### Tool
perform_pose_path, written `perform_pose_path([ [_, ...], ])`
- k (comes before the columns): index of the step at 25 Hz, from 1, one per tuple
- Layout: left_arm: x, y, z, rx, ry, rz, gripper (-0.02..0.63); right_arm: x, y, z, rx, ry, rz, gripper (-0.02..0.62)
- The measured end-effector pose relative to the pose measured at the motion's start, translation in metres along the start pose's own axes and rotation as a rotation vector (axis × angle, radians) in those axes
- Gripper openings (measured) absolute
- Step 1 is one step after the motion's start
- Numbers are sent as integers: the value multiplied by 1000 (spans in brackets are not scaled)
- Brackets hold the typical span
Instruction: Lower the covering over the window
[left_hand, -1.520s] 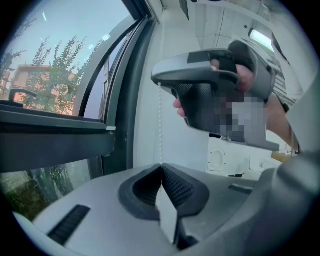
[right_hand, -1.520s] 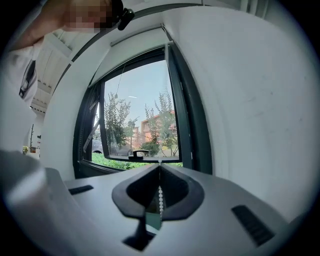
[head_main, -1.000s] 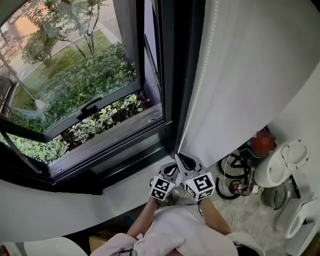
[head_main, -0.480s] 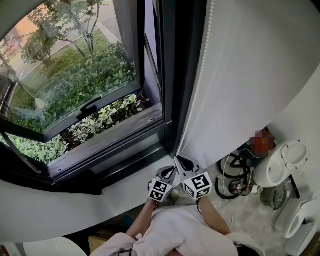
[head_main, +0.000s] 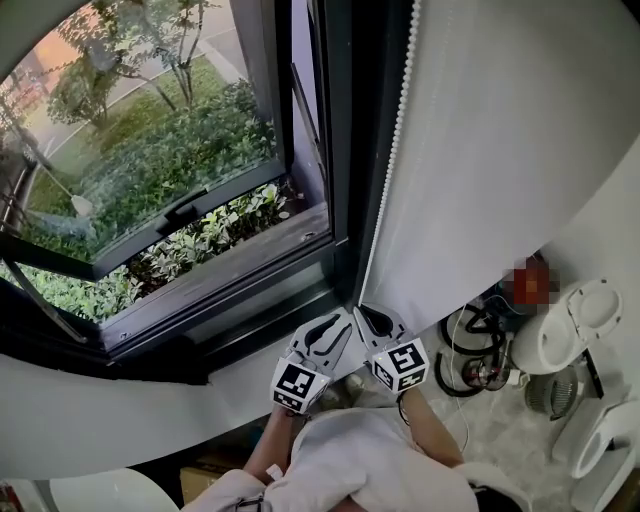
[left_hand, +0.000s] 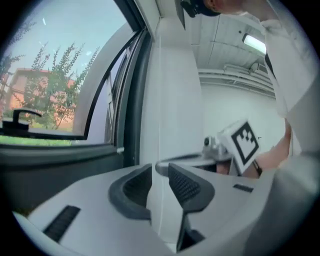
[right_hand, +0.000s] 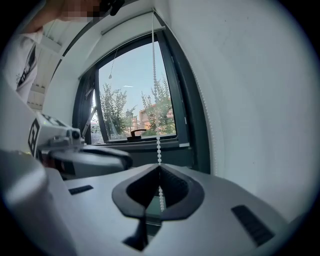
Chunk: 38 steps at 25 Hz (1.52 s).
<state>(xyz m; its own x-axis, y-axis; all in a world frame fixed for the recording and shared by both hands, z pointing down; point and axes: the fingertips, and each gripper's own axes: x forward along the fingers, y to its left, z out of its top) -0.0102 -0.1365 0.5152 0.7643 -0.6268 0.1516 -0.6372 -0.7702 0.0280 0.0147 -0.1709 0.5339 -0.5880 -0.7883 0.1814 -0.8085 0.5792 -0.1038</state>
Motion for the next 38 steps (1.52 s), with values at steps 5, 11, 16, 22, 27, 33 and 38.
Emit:
perform_pose_path([
  [5, -5, 1, 107, 87, -174, -31, 98, 1, 1, 0, 4, 0, 3, -5],
  [11, 4, 1, 188, 172, -256, -60, 97, 1, 4, 1, 6, -5, 7, -5],
  [16, 16, 6, 219, 223, -272, -59, 97, 1, 6, 1, 6, -4, 6, -5],
  [22, 28, 7, 231, 257, -279, -42, 26, 0, 5, 1, 1, -3, 0, -5],
  [27, 33, 5, 204, 196, -229, -35, 17, 4, 5, -23, -5, 81, -1, -5],
  [33, 37, 5, 162, 155, -147, -32, 17, 7, 7, -66, 17, 184, 9, -5],
  [38, 38, 6, 133, 115, -106, -27, 17, 8, 8, -95, 35, 246, 15, -5],
])
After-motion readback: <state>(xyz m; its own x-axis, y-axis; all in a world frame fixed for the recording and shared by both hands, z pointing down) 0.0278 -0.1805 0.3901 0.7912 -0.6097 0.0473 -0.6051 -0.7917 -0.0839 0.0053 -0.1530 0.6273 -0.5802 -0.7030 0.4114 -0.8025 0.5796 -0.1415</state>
